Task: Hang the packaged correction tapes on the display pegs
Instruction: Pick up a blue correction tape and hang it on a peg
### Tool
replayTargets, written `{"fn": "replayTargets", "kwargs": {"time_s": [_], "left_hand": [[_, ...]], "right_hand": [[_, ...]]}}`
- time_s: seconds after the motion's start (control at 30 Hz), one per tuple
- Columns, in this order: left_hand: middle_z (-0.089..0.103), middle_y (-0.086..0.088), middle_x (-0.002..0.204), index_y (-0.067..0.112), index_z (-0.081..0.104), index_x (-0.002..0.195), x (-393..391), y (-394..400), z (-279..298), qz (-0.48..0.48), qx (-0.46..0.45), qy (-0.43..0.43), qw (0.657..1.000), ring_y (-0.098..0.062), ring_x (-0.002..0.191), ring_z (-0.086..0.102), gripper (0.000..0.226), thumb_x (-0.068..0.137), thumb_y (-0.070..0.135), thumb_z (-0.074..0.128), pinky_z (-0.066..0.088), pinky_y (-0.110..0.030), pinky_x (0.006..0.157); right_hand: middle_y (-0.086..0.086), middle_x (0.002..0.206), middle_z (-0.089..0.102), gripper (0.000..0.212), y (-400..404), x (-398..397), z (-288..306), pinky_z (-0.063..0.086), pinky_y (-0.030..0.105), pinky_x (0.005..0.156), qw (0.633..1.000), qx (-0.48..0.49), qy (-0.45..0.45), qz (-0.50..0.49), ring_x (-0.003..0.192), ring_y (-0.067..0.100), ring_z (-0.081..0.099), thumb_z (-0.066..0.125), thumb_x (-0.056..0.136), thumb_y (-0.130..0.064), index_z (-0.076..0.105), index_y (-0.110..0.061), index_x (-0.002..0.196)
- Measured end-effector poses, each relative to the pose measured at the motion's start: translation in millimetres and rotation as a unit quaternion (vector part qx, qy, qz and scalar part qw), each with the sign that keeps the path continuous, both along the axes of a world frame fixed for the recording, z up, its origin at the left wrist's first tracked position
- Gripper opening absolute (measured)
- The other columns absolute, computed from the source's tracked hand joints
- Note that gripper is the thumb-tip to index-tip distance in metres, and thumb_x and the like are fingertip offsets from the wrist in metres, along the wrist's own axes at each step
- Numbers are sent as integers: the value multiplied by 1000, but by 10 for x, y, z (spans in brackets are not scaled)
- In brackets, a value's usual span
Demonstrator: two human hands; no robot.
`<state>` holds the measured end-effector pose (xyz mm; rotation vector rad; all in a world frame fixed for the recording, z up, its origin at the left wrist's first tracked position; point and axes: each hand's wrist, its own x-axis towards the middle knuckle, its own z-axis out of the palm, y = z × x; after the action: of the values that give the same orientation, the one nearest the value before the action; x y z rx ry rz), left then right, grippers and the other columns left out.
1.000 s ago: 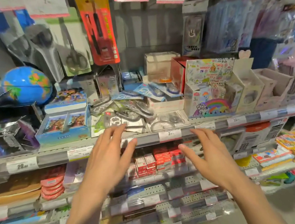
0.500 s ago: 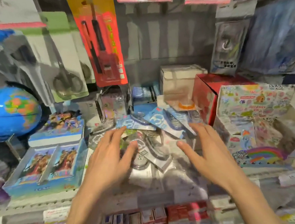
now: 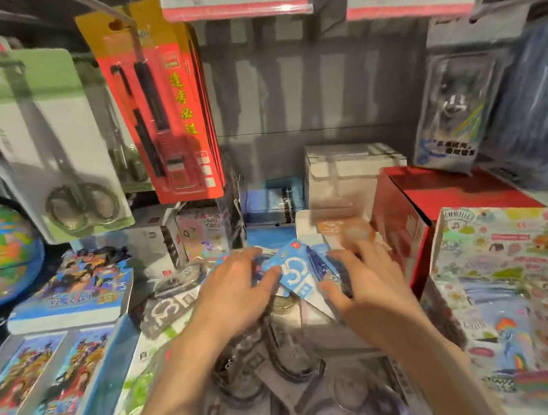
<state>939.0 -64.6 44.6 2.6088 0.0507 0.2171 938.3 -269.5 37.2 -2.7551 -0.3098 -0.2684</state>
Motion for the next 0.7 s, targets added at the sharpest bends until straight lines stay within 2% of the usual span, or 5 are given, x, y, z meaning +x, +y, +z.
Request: {"fn": "replayTargets", "kwargs": {"time_s": [0.17,0.3,0.47,0.6,0.7], "left_hand": [[62,3,123,23,55,138,148,-78,25,5,-31,20,999,-20,114,61,51,93,48,59,46,-35,95],[69,1,94,25,69,117,211,-59,37,-3,-153,63,986,-22,96,70,38,84,44,67,54,-40,93],[59,-7,82,15,62,103,251,71,30,-20,-340,84,937,-24,66,65,19,88,20,72,58,-41,71],[73,-16,98,6,55,112,197,189,45,1,-464,85,882,-25,69,74,19,96,5,63,63,-45,76],[75,-22,98,5,53,112,138,357,96,24,-532,52,845,-26,64,75,19,96,0,61,64,-31,60]], "right_hand": [[-1,155,37,65,22,-11,9,29,37,115,1000,-13,-6,-6,143,22,31,33,83,-55,56,-27,137],[7,146,50,71,-2,-11,-9,36,40,110,1000,-11,-27,-9,136,30,44,29,82,-58,64,-21,131],[9,136,58,66,19,-28,14,42,44,107,999,-3,-38,-19,128,33,52,36,83,-58,69,-18,124],[7,140,53,48,47,-53,78,40,42,109,999,-10,-31,-33,133,31,46,53,92,-46,64,-18,129],[5,136,55,39,75,-47,67,42,43,104,999,-13,-28,-44,129,31,49,67,91,-37,66,-20,126]]}}
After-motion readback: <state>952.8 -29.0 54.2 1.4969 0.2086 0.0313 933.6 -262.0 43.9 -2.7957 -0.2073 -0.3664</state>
